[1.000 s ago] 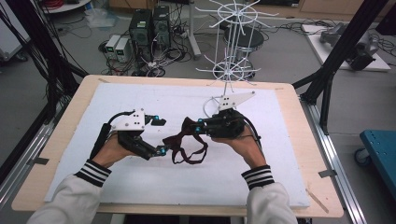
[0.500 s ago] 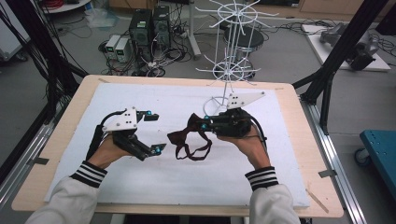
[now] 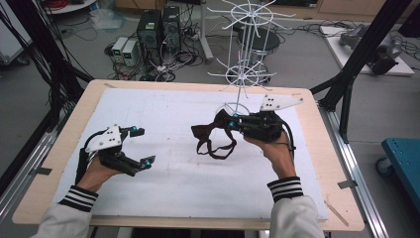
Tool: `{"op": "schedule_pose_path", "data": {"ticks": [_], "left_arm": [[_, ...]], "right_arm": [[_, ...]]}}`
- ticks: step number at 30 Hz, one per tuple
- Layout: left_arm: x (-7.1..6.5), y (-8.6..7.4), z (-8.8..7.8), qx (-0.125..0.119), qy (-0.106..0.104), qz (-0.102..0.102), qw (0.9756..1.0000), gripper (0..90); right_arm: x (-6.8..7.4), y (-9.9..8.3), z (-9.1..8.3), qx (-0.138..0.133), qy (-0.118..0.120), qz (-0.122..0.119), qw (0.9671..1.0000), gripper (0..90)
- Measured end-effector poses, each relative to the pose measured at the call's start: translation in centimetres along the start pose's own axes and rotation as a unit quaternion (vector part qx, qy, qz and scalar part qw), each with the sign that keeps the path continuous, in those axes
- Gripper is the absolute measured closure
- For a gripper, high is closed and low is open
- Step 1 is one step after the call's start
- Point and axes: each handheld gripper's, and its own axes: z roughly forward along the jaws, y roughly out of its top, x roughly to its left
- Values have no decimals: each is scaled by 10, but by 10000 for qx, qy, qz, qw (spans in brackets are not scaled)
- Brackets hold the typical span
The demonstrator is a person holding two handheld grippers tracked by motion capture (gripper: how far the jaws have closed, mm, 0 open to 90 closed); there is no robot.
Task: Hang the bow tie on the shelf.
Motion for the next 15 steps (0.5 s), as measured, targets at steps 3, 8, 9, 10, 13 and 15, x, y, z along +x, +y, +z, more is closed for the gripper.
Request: {"op": "schedule_pose_path", "data": {"ticks": [3, 8, 9, 10, 13, 15], "left_arm": [[0, -10, -7, -102, 166, -10, 9998, 17], [1, -26, -19, -288, 436, -22, 9986, 17], [0, -28, -21, -315, 473, -24, 9984, 17], [0, -30, -23, -368, 535, -13, 9979, 17], [-1, -37, -27, -394, 600, -42, 9974, 17], [-1, -41, -29, -372, 656, -83, 9971, 17]], "right_arm": [[-3, 0, -4, -87, -121, 7, 9999, 847], [-8, 1, -12, -139, -368, 7, 9992, 847], [-9, 2, -13, -156, -413, 11, 9990, 847], [-9, 3, -15, -148, -431, 13, 9990, 846], [-12, 6, -19, -215, -502, -24, 9985, 846], [-14, 9, -21, -236, -583, -48, 9980, 846]]}}
